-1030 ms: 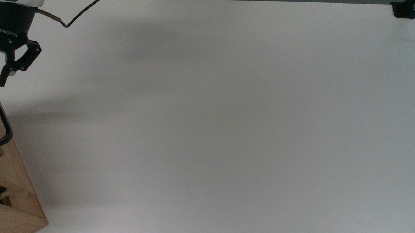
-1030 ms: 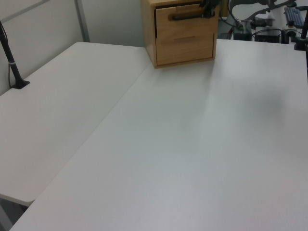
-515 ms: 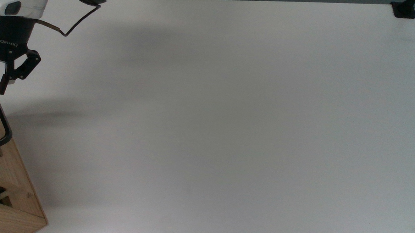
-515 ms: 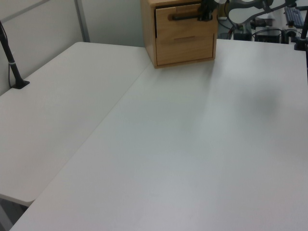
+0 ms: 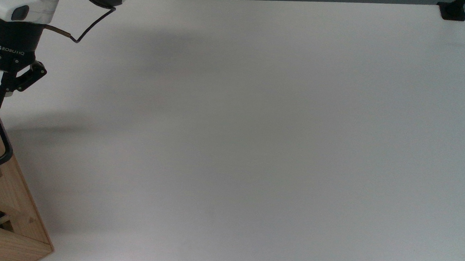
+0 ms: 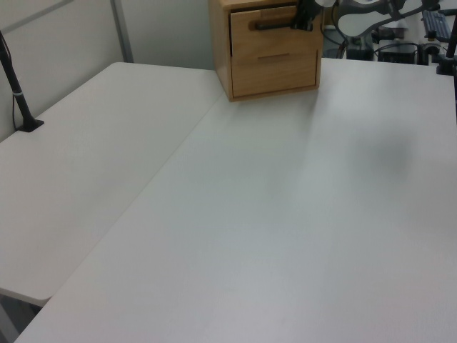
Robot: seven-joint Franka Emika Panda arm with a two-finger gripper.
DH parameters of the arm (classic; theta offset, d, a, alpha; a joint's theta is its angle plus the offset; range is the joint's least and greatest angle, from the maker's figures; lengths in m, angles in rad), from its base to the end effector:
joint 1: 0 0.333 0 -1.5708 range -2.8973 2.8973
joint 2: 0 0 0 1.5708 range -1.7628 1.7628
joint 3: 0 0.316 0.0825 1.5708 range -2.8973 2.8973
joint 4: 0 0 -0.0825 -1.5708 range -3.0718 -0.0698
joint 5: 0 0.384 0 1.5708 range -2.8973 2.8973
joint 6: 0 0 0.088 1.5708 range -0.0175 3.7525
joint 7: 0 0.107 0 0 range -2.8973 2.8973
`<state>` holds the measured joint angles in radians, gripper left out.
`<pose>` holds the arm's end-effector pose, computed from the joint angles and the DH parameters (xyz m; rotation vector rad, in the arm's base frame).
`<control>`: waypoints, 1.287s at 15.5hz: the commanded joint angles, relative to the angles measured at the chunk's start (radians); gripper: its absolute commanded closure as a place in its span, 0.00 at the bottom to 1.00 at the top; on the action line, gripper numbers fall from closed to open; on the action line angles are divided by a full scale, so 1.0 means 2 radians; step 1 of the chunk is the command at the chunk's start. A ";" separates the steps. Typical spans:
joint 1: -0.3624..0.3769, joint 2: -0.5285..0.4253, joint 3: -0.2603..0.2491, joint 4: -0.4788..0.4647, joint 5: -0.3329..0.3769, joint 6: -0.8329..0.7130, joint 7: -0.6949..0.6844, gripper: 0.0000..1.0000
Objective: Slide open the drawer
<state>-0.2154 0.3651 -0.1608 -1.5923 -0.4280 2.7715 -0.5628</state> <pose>0.6757 -0.2281 0.5190 2.2815 0.6520 0.6946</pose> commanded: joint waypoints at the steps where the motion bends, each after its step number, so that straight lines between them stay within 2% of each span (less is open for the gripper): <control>1: 0.007 -0.002 0.001 0.002 -0.001 -0.001 0.011 0.93; 6: 0.019 -0.031 0.001 -0.031 0.001 -0.001 0.030 0.95; 13: 0.062 -0.123 0.001 -0.131 0.002 -0.021 0.034 0.95; 20: 0.103 -0.163 0.004 -0.155 0.004 -0.099 0.060 0.95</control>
<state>-0.0603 0.1117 -0.1599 -1.8544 -0.4279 2.6307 -0.4884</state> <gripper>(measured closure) 0.841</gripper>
